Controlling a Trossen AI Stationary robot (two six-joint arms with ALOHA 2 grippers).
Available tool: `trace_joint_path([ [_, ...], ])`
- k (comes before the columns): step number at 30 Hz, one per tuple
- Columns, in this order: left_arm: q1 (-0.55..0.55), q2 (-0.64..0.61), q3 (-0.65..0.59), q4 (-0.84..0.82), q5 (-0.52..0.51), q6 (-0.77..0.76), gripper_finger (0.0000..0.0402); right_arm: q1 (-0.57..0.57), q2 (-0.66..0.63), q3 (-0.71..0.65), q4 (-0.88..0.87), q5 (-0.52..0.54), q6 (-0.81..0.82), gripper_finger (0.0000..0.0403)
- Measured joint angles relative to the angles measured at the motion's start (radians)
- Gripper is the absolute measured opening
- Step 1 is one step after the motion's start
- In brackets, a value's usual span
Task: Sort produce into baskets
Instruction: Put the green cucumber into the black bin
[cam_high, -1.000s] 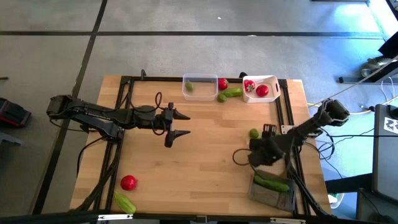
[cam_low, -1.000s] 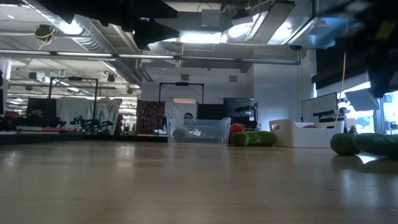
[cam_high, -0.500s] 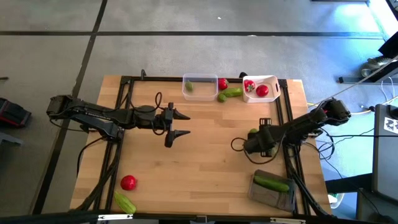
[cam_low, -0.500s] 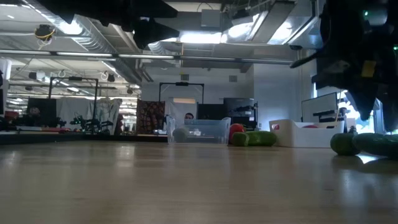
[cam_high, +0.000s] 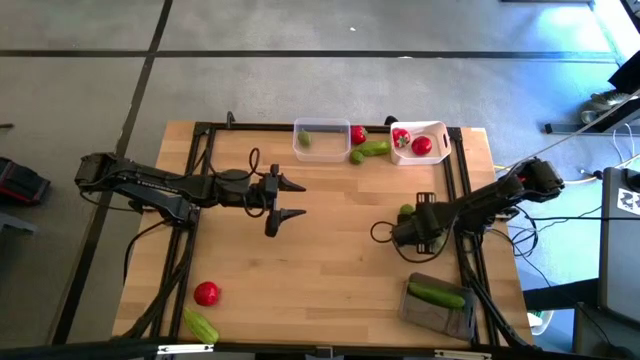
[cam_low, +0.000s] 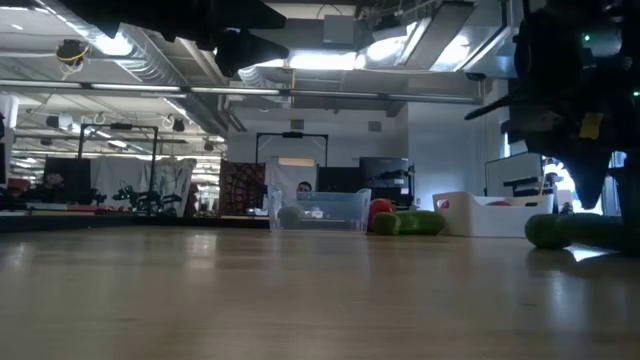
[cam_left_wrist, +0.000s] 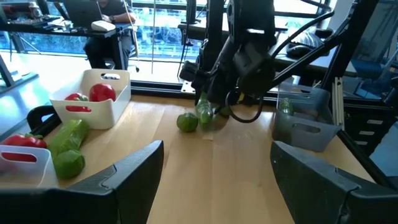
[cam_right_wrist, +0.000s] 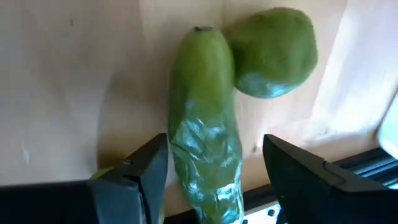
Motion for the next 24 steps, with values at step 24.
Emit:
trace_joint_path([
  [24, 0.0, 0.0, 0.0, 0.0, 0.0, -0.054, 0.0292, -0.113, 0.049, -0.073, 0.075, -0.063, -0.017, 0.0192],
])
